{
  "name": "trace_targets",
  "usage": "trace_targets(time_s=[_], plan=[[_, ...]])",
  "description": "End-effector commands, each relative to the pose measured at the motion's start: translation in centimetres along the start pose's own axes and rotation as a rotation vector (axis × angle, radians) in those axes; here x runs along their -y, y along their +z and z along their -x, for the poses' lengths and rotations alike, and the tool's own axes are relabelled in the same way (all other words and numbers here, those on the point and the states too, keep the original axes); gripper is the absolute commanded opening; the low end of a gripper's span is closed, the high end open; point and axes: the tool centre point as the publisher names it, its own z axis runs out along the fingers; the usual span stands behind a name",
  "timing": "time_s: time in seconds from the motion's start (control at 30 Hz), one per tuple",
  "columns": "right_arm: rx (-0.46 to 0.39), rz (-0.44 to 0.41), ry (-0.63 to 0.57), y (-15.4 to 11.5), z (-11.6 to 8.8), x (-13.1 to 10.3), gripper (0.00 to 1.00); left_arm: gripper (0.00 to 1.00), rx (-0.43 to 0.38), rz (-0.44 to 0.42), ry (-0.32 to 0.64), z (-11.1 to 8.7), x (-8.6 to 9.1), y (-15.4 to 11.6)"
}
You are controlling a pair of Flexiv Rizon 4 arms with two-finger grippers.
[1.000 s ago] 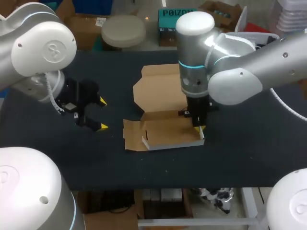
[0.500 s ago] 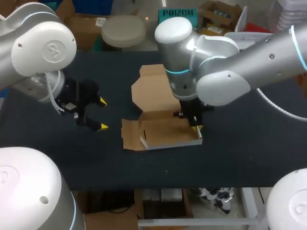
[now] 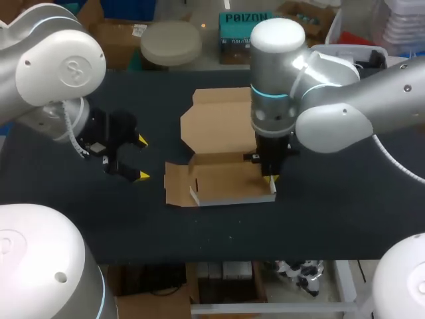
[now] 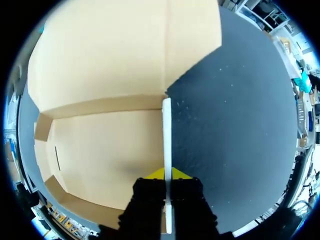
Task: Assemble the packaging by folding the flat box into shape, placing the metal phone stand inside, and closing the box properly
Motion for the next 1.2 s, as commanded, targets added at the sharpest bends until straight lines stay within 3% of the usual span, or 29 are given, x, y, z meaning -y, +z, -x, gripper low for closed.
trace_targets(time_s=[0.03, 0.4, 1.2], plan=[[-0.047, 0.004, -0.005, 0.15, 0.37, 0.35, 0.00, 1.00, 0.002, 0.002, -0.001, -0.01, 0.11, 0.05], [-0.071, 0.001, -0.024, -0.07, 0.05, 0.39, 0.00, 1.00, 0.002, 0.002, -0.001, -0.01, 0.11, 0.05], [-0.011, -0.023, -0.004, -0.36, 0.24, 1.07, 0.00, 1.00, 0.002, 0.002, -0.001, -0.01, 0.11, 0.05]])
